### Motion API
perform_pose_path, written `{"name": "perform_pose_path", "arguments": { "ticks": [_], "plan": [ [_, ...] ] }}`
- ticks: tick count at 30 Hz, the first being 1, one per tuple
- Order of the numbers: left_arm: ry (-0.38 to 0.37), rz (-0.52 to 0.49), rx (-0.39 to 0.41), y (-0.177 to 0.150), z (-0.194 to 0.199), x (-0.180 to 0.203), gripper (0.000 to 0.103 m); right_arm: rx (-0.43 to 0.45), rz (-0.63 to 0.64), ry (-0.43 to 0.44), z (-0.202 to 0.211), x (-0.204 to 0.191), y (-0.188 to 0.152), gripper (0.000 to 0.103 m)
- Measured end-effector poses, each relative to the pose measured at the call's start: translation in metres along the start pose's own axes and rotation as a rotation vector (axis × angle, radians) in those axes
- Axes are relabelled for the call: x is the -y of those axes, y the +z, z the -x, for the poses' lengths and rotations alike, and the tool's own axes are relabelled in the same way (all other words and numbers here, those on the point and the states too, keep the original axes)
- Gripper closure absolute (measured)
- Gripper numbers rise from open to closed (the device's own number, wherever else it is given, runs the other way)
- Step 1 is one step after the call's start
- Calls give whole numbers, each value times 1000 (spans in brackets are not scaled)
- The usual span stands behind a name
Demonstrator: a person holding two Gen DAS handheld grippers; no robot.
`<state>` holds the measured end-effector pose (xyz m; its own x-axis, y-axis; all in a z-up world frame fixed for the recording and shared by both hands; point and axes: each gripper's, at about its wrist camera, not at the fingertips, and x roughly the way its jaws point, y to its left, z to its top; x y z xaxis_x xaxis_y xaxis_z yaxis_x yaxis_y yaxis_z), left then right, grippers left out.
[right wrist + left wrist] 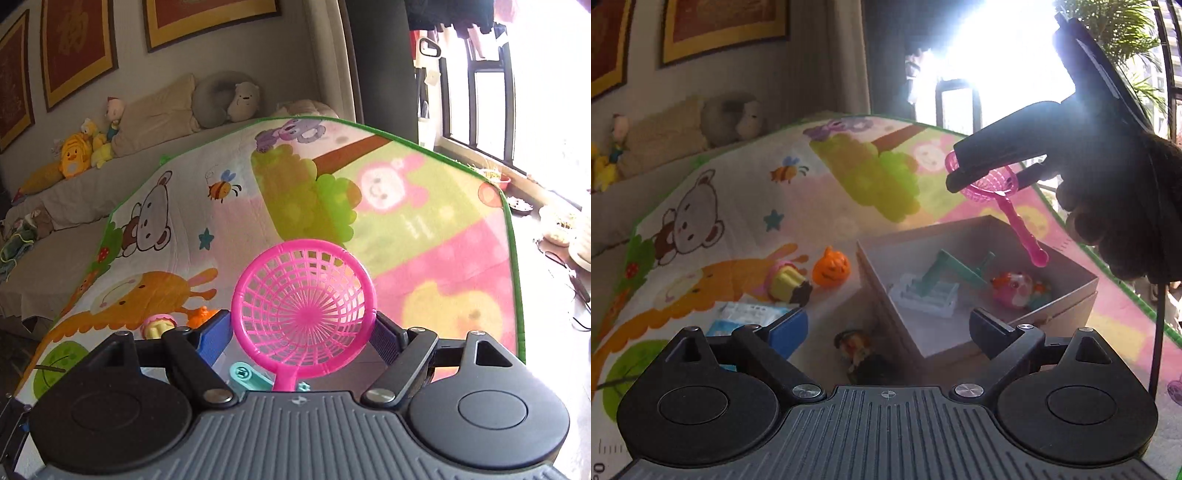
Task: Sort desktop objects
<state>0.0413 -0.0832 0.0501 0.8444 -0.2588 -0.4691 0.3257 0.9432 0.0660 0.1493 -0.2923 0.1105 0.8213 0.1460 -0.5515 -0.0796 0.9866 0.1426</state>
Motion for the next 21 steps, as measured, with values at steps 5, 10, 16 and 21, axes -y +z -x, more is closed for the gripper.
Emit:
{"name": "perform_pose_path", "arguments": {
  "ticks": [5,10,16,21],
  "plan": [
    [41,37,-86,-33,5,-17,3,-108,-20,-68,-45,2,-21,23],
    [112,59,-98,-44,14,-35,2,-175,-61,-57,-43,7,-39,17],
    [212,112,-117,-54,24,-65,1,-170,21,-92,-20,-14,-50,17],
    [309,140,-150,-62,26,-91,0,-113,161,-18,10,-67,-57,14]
  ]
}}
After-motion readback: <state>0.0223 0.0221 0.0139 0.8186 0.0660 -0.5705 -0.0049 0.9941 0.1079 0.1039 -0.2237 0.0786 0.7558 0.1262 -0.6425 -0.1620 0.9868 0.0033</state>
